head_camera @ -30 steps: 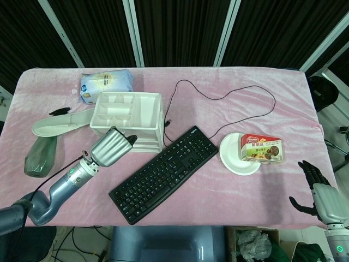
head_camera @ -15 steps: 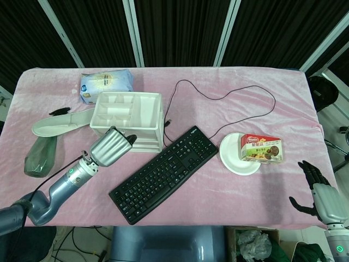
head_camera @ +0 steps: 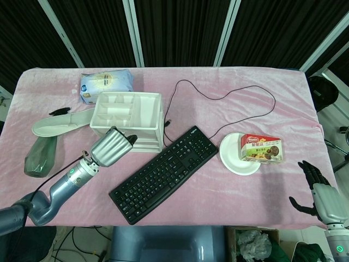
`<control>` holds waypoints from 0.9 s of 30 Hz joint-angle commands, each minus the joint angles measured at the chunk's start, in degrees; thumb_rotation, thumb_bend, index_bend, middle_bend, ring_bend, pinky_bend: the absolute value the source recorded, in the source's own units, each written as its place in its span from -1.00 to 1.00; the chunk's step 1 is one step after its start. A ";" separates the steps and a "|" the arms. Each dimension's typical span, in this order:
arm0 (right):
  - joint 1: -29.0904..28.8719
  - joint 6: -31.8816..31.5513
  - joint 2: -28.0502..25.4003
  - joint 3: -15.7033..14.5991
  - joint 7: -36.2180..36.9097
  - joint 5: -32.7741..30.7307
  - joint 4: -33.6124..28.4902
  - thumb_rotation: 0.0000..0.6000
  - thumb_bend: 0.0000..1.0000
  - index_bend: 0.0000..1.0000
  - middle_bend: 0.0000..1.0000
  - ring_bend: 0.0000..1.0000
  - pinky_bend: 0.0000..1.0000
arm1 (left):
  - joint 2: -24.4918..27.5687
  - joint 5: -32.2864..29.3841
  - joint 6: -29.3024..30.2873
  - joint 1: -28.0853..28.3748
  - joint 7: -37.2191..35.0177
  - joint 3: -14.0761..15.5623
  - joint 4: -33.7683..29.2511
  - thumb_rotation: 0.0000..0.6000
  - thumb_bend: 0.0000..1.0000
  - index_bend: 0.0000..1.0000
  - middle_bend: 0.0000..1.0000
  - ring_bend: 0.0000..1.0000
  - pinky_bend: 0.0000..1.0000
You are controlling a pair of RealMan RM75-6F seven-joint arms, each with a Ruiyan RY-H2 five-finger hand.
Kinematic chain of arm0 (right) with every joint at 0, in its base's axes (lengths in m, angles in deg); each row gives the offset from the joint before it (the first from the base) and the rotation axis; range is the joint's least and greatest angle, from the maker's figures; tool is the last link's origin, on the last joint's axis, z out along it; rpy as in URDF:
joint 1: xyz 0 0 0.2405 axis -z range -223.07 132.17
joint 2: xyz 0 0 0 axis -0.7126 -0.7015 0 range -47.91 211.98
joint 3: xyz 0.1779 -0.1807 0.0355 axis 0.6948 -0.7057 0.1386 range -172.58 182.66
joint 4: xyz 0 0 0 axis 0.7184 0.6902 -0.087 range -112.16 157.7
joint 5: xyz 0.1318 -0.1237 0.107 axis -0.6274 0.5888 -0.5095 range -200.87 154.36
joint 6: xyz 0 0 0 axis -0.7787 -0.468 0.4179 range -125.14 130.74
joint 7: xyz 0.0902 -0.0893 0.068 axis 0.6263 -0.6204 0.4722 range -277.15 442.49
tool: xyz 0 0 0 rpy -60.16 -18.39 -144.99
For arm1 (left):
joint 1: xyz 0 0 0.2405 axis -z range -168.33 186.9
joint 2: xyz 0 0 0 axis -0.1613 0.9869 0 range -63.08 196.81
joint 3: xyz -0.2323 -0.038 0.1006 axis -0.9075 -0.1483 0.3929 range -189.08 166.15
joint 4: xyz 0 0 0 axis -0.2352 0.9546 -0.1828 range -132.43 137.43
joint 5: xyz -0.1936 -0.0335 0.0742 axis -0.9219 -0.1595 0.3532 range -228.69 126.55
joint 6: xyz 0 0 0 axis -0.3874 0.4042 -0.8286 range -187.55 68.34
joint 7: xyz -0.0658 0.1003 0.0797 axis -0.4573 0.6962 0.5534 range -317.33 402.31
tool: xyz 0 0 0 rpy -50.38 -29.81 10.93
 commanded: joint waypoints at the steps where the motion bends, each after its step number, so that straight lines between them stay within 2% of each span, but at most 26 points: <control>1: 0.00 0.00 0.01 0.00 -0.02 0.01 -0.01 1.00 -0.53 -1.00 -1.00 -1.00 -0.71 | -0.04 -0.01 0.00 -0.01 0.02 -0.06 0.03 1.00 -0.15 0.11 1.00 1.00 1.00; 18: 0.00 -0.03 0.02 0.04 0.08 -0.03 0.00 1.00 -0.53 -1.00 -1.00 -1.00 -0.71 | -0.51 -0.35 0.02 -0.04 0.67 -0.66 0.53 1.00 -0.16 0.09 1.00 1.00 1.00; 27: 0.00 -0.02 -0.01 0.04 0.07 -0.02 -0.06 1.00 -0.52 -1.00 -1.00 -1.00 -0.71 | -1.22 -1.36 0.39 -0.33 2.72 -1.51 0.80 1.00 -0.31 0.02 1.00 1.00 1.00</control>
